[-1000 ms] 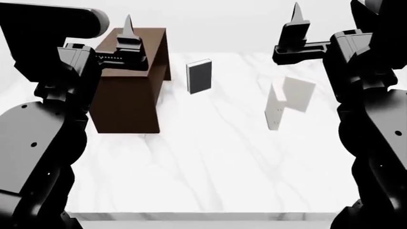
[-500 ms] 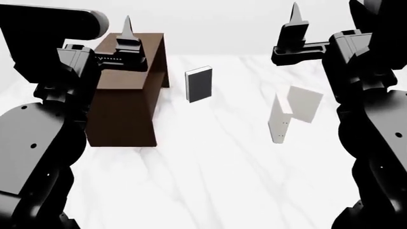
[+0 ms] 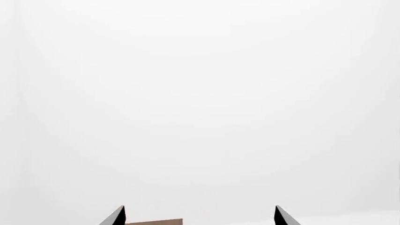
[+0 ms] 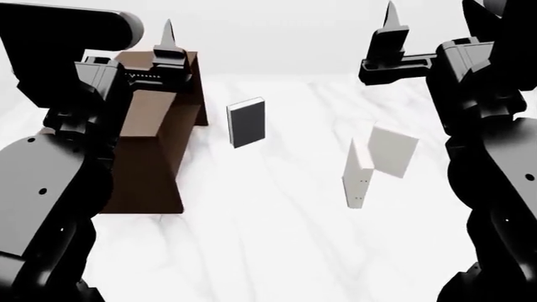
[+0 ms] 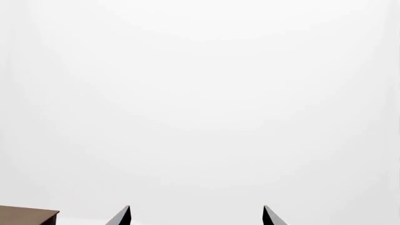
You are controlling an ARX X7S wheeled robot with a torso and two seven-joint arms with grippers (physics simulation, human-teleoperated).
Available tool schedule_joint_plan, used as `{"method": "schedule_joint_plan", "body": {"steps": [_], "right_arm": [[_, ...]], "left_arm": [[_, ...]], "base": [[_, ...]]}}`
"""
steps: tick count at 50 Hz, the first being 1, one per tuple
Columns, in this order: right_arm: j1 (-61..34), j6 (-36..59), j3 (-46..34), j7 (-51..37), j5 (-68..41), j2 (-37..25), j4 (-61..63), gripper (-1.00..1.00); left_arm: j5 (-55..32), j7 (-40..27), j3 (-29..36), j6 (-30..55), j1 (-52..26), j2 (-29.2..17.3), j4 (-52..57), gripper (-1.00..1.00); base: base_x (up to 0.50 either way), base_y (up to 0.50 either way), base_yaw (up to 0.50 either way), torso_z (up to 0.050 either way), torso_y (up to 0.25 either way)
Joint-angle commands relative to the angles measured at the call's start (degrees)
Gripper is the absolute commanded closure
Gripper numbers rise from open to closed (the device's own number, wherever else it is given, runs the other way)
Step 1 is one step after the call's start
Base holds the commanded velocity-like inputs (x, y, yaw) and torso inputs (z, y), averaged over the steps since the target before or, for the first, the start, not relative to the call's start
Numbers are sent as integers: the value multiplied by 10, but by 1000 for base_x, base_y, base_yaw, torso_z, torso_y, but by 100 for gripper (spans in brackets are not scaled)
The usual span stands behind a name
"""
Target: Pick up the book on the right and place it under the cabinet shelf.
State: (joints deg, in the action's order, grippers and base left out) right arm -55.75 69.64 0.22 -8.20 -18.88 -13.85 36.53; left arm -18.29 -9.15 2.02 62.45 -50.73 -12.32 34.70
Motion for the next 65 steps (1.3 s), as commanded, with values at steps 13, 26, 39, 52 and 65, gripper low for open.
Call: {"method": "schedule_joint_plan", "body": {"steps": [13, 26, 39, 52, 65], "right_arm": [[-9, 2, -9, -1, -9, -4, 4, -100], [-8, -1, -7, -3, -13, -6, 4, -100], [-6, -1, -5, -5, -18, -6, 5, -100], [-4, 0, -2, -9, -22, -8, 8, -100], [1, -4, -1, -11, -25, -8, 6, -100]], "left_arm": [[-8, -8, 0, 12, -12, -5, 6, -100], [-11, -11, 0, 10, -10, -8, 6, -100], [-14, -15, -1, 7, -6, -10, 7, -100], [-17, -18, 0, 5, -4, -12, 7, -100], [-20, -22, 1, 5, -4, -14, 7, -100]], "base": [[211, -27, 0, 0, 0], [234, 0, 0, 0, 1], [248, 0, 0, 0, 1], [251, 0, 0, 0, 1], [242, 0, 0, 0, 1]]}}
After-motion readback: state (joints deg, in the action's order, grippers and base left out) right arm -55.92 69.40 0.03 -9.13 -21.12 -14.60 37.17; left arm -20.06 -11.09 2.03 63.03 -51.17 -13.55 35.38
